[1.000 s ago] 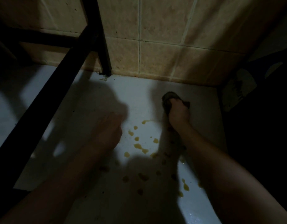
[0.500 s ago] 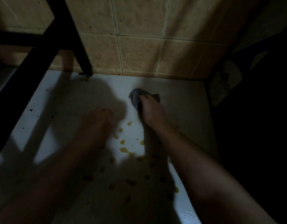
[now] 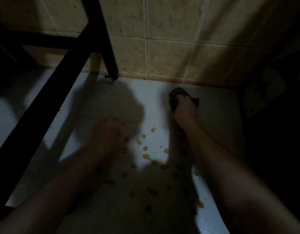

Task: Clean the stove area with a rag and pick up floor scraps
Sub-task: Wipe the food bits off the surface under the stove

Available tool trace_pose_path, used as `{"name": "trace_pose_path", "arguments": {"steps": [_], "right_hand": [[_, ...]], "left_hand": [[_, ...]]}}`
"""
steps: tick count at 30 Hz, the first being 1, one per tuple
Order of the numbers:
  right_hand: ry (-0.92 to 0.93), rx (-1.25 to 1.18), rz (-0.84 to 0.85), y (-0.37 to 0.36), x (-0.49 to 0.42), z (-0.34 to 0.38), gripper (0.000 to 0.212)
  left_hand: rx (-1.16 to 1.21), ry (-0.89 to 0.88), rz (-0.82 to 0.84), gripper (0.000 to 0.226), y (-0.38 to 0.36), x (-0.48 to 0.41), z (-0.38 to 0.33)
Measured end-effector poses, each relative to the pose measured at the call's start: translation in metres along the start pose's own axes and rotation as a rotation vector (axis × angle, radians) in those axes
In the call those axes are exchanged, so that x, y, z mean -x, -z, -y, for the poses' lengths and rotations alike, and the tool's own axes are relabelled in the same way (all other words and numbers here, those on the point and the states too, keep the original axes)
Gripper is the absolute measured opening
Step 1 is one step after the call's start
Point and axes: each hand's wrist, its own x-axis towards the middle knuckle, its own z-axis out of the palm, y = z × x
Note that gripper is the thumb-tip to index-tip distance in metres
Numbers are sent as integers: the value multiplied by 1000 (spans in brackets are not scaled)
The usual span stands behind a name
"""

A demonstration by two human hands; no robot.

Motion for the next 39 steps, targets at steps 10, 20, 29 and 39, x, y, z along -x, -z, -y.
{"name": "trace_pose_path", "arguments": {"steps": [10,20,29,39], "right_hand": [[500,52,225,-27,72,77,32],[294,139,238,-6,81,38,36],[-35,154,151,34,84,-51,37],[-220,320,118,50,120,-90,33]], "left_hand": [[-65,-38,88,39,1,34,-3],[-60,-84,107,39,2,48,-6],[-51,-143,142,57,-5,58,6],[68,-223,-143,33,-18,56,2]]}}
